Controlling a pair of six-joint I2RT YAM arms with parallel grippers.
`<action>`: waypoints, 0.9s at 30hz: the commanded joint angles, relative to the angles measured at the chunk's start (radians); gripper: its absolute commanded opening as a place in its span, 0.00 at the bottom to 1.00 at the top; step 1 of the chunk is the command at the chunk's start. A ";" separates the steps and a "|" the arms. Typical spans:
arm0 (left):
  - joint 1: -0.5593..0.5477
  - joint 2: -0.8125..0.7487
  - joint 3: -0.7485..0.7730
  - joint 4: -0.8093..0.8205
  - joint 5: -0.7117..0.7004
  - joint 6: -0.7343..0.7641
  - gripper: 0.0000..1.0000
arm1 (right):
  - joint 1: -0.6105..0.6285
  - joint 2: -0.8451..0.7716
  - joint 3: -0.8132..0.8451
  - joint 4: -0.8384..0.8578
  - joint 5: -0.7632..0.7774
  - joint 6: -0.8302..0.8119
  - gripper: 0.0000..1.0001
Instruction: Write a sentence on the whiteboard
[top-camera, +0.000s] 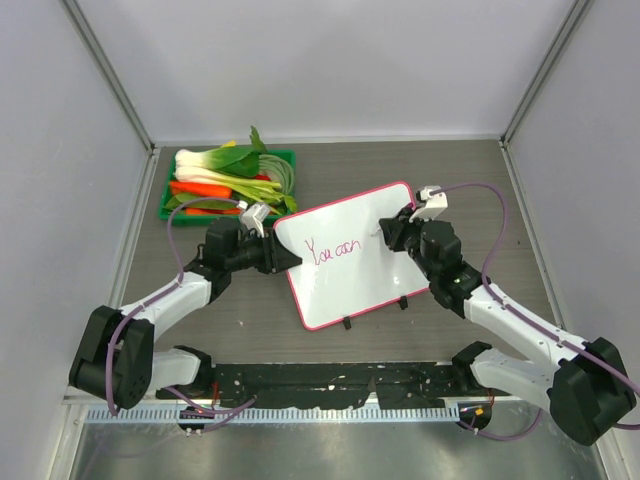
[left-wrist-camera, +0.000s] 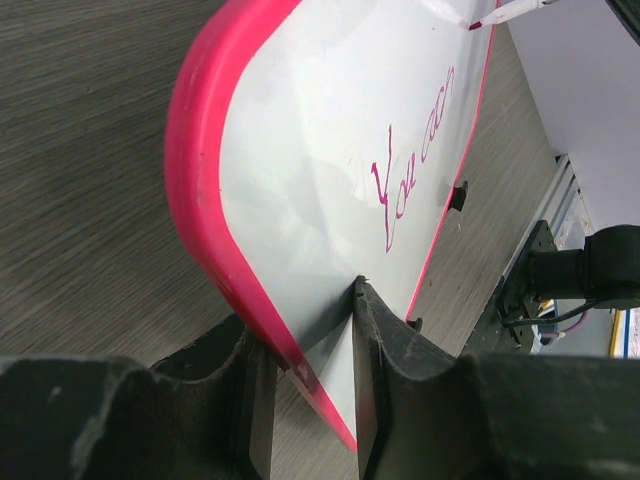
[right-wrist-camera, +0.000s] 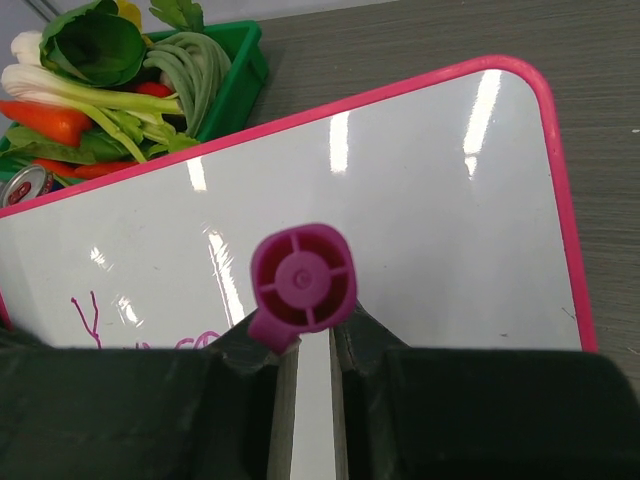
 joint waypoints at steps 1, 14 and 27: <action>0.012 0.033 -0.036 -0.049 -0.238 0.183 0.00 | 0.003 -0.006 0.040 0.028 0.056 -0.010 0.01; 0.010 0.034 -0.037 -0.051 -0.238 0.183 0.00 | 0.003 0.031 0.048 0.019 0.013 -0.006 0.01; 0.012 0.033 -0.036 -0.049 -0.236 0.183 0.00 | 0.004 0.002 0.011 -0.039 -0.052 0.011 0.01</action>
